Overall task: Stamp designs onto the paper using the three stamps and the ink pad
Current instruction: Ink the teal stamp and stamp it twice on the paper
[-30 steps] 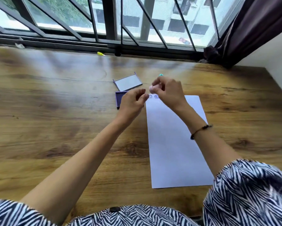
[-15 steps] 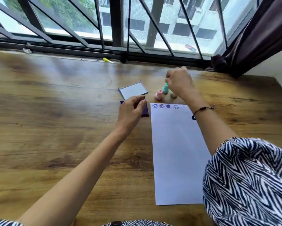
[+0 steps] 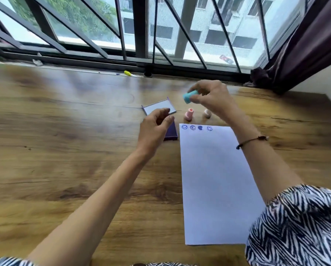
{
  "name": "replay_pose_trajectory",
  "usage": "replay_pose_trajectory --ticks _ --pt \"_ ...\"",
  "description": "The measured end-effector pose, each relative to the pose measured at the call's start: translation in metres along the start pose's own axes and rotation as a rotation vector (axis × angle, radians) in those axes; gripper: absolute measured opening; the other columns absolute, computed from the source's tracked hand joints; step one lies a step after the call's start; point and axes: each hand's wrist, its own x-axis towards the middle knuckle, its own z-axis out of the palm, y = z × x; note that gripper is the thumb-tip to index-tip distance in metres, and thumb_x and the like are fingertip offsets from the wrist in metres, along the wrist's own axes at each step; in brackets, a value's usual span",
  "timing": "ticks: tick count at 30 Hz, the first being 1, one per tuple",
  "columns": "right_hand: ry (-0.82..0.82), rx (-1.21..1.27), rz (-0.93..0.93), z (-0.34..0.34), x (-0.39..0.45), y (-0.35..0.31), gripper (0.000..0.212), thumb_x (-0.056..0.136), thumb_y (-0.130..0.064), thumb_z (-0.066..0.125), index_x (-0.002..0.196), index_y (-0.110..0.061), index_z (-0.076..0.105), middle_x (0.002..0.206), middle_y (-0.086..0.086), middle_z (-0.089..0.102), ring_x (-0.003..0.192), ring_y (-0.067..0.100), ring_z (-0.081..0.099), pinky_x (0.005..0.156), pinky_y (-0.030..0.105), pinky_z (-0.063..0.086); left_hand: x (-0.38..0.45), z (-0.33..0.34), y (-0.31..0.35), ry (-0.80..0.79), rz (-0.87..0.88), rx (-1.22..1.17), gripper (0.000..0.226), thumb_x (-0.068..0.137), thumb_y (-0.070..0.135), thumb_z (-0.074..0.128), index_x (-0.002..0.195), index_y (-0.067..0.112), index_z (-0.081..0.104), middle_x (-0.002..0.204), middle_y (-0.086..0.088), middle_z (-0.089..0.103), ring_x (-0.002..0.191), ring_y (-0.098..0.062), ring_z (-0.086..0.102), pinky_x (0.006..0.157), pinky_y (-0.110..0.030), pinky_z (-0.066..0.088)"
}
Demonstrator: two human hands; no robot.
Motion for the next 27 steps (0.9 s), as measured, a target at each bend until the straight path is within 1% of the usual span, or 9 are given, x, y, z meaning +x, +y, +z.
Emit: replay_pose_trajectory --ticks 4,6,11,15,17,19,22,25,27 --pt "-0.136 0.287 0.02 0.007 -0.03 -0.023 0.016 0.078 -0.002 0.064 0.086 -0.015 0.068 0.076 0.017 0.064 0.065 0.026 0.055 0.067 0.043 0.052 0.001 -0.002 0.008 -0.083 0.024 -0.089 0.028 0.083 0.017 0.063 0.109 0.01 0.061 0.095 -0.004 0.067 0.084 -0.01 0.062 0.082 -0.023 0.051" --pt "-0.122 0.308 0.032 0.015 -0.036 -0.026 0.013 0.079 -0.004 0.064 0.087 -0.013 0.069 0.072 0.012 0.061 0.06 0.021 0.052 0.065 0.044 0.05 -0.001 -0.006 0.011 -0.099 0.063 -0.11 0.023 0.083 0.014 0.062 0.106 0.01 0.062 0.094 -0.005 0.068 0.079 -0.009 0.063 0.074 -0.019 0.051" --pt "-0.087 0.306 0.029 0.032 -0.042 -0.031 0.011 0.078 -0.006 0.065 0.086 -0.011 0.071 0.06 -0.007 0.058 0.051 -0.003 0.05 0.055 0.015 0.041 -0.007 -0.019 0.013 -0.09 0.104 -0.109 0.011 0.084 0.014 0.061 0.094 0.015 0.064 0.081 -0.002 0.068 0.07 -0.008 0.064 0.068 -0.019 0.055" --pt "0.005 0.411 0.018 0.04 -0.042 -0.039 0.018 0.076 0.004 0.062 0.084 -0.011 0.069 0.06 -0.004 0.06 0.047 -0.005 0.053 0.047 0.005 0.038 -0.003 -0.031 0.012 -0.037 0.063 -0.189 0.008 0.085 0.008 0.057 0.084 0.014 0.063 0.071 -0.003 0.064 0.058 -0.003 0.062 0.061 -0.014 0.052" --pt "0.015 0.257 -0.008 0.044 -0.039 -0.04 0.017 0.075 0.001 0.062 0.084 -0.012 0.07 0.068 0.005 0.064 0.058 0.006 0.054 0.055 0.01 0.038 -0.001 -0.04 0.008 0.019 0.045 -0.22 0.008 0.086 0.007 0.056 0.083 0.013 0.062 0.072 -0.005 0.063 0.057 -0.003 0.061 0.059 -0.014 0.051" --pt "-0.008 -0.045 -0.066 0.052 -0.035 -0.038 0.018 0.076 -0.002 0.061 0.088 -0.011 0.071 0.08 0.013 0.069 0.069 0.017 0.054 0.063 0.016 0.038 0.0 -0.048 0.002 0.081 0.02 -0.263 0.01 0.086 0.007 0.055 0.081 0.014 0.06 0.072 -0.006 0.061 0.057 -0.004 0.061 0.058 -0.015 0.051" --pt "-0.127 -0.293 -0.123 0.07 -0.032 -0.037 0.024 0.08 -0.003 0.054 0.097 -0.009 0.069 0.105 0.017 0.067 0.094 0.031 0.06 0.082 0.033 0.047 -0.004 -0.054 -0.009 0.133 -0.008 -0.267 0.014 0.087 0.006 0.054 0.077 0.014 0.059 0.071 -0.006 0.059 0.054 -0.003 0.06 0.055 -0.014 0.05" --pt "-0.194 -0.49 -0.197 0.084 -0.032 -0.036 0.022 0.083 -0.004 0.052 0.099 -0.005 0.067 0.108 0.017 0.062 0.099 0.035 0.057 0.068 0.033 0.037 -0.008 -0.051 -0.017 0.142 -0.041 -0.274 0.014 0.087 0.006 0.054 0.077 0.014 0.058 0.071 -0.008 0.059 0.052 -0.002 0.06 0.054 -0.014 0.05" --pt "-0.207 -0.555 -0.222 0.089 -0.031 -0.035 0.02 0.082 -0.002 0.051 0.097 -0.003 0.065 0.105 0.017 0.061 0.098 0.034 0.057 0.067 0.035 0.038 -0.009 -0.049 -0.021 0.146 -0.048 -0.282 0.014 0.087 0.006 0.054 0.076 0.014 0.058 0.07 -0.008 0.059 0.052 -0.003 0.06 0.054 -0.015 0.051"
